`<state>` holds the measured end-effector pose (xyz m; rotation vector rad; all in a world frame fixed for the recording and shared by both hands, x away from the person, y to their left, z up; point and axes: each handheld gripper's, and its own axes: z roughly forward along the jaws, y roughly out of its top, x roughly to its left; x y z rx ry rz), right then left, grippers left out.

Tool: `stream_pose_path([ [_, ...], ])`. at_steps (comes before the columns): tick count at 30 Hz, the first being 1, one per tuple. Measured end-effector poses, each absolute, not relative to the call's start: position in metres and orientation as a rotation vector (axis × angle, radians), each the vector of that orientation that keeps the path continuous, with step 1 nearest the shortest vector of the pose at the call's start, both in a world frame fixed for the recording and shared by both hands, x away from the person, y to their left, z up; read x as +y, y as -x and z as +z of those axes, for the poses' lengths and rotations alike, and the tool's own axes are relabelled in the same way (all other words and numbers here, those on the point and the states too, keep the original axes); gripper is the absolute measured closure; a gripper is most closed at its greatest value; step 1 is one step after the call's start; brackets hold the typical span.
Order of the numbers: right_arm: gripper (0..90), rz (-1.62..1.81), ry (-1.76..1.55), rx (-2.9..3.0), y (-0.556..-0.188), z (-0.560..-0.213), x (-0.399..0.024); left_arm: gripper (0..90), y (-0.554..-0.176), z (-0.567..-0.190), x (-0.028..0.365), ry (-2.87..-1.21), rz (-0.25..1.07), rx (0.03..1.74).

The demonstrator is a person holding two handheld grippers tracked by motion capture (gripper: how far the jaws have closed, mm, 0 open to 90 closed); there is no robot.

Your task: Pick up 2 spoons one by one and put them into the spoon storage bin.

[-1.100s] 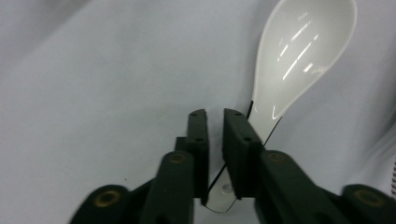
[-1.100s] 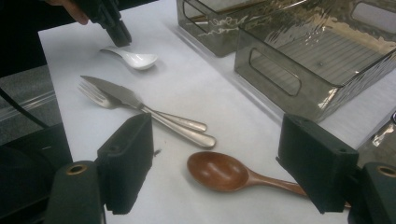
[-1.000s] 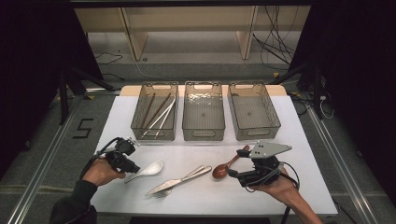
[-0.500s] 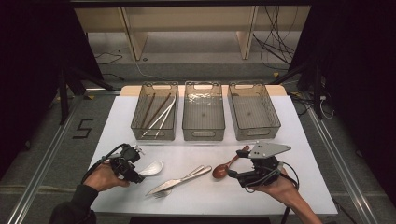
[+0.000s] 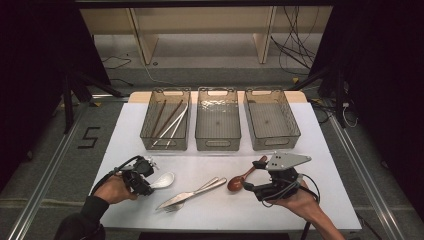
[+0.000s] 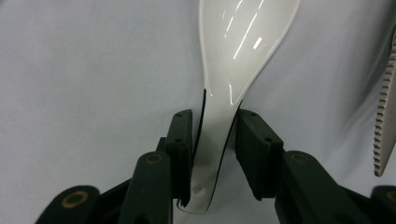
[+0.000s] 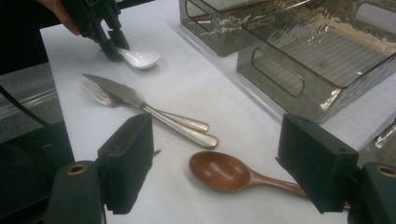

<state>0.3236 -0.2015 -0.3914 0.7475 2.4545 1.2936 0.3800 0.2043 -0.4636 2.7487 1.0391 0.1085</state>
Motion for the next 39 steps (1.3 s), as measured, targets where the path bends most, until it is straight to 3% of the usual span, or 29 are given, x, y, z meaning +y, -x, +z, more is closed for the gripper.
stream_pose_path([
  [4, 27.8, 1.290, -0.746, 2.454, -0.323, -0.391, -0.201, 73.7, -0.379, -0.463, 0.203, -2.754, 0.102, 1.018],
  [20, 27.9, 1.298, -0.748, 2.453, -0.323, -0.391, -0.202, 75.1, -0.384, -0.456, 0.215, -2.627, 0.030, 1.050],
  [39, 27.8, 1.326, -0.776, 2.435, -0.325, -0.391, -0.205, 75.0, -0.385, -0.422, 0.206, -2.285, -0.020, 1.043],
])
